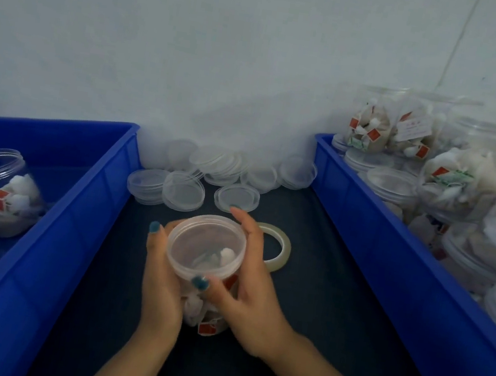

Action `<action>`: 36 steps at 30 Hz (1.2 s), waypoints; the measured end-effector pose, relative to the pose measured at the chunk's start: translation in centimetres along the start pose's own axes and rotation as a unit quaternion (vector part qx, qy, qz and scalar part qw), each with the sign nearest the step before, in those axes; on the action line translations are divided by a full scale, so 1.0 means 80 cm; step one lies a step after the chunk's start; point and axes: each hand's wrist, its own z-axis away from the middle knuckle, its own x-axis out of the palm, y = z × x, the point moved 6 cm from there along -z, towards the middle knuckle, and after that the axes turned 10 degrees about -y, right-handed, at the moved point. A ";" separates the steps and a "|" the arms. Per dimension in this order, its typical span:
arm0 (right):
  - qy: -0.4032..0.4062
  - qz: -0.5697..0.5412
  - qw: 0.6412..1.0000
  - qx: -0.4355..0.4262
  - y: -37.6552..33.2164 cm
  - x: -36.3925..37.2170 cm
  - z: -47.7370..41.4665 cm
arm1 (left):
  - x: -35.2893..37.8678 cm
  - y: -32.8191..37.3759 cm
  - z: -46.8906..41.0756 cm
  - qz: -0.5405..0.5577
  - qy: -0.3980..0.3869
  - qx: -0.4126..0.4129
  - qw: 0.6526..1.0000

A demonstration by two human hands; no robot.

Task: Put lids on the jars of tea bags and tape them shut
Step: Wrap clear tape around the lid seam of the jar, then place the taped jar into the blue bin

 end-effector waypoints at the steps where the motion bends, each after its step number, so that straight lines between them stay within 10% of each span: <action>1: -0.008 0.018 1.000 0.005 0.001 -0.003 0.000 | 0.000 0.001 0.000 -0.003 0.004 0.007 1.000; 7: -0.013 0.134 0.991 0.005 -0.013 -0.023 -0.014 | 0.001 0.005 -0.003 -0.046 -0.009 0.029 0.998; 18: 0.375 0.254 0.888 0.077 -0.129 -0.260 -0.118 | -0.007 -0.036 -0.023 -0.131 -0.077 -0.110 0.982; 36: 0.186 0.645 0.618 0.410 -0.131 -0.356 -0.139 | -0.003 -0.043 -0.019 -0.181 -0.113 -0.129 0.968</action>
